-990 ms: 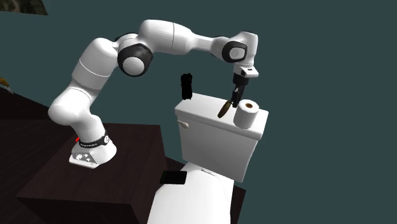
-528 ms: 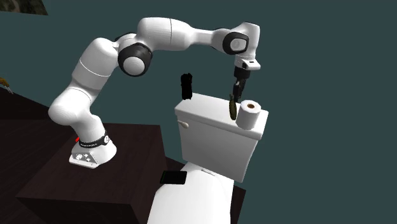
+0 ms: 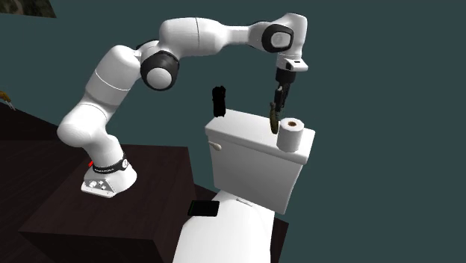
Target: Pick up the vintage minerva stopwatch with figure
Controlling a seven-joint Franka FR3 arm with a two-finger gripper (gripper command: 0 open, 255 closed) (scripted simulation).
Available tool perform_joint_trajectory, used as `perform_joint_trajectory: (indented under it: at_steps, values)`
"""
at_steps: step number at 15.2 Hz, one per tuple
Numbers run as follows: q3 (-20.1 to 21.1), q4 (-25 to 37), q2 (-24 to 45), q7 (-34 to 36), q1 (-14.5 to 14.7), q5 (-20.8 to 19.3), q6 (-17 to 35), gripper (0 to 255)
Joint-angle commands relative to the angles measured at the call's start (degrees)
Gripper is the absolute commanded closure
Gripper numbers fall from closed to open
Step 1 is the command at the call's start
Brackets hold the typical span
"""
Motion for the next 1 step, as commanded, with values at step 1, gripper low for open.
perform_joint_trajectory:
  at_steps: [1]
  values:
    - [-0.01, 0.55, 0.09, -0.05, 0.07, 0.0, -0.46, 255]
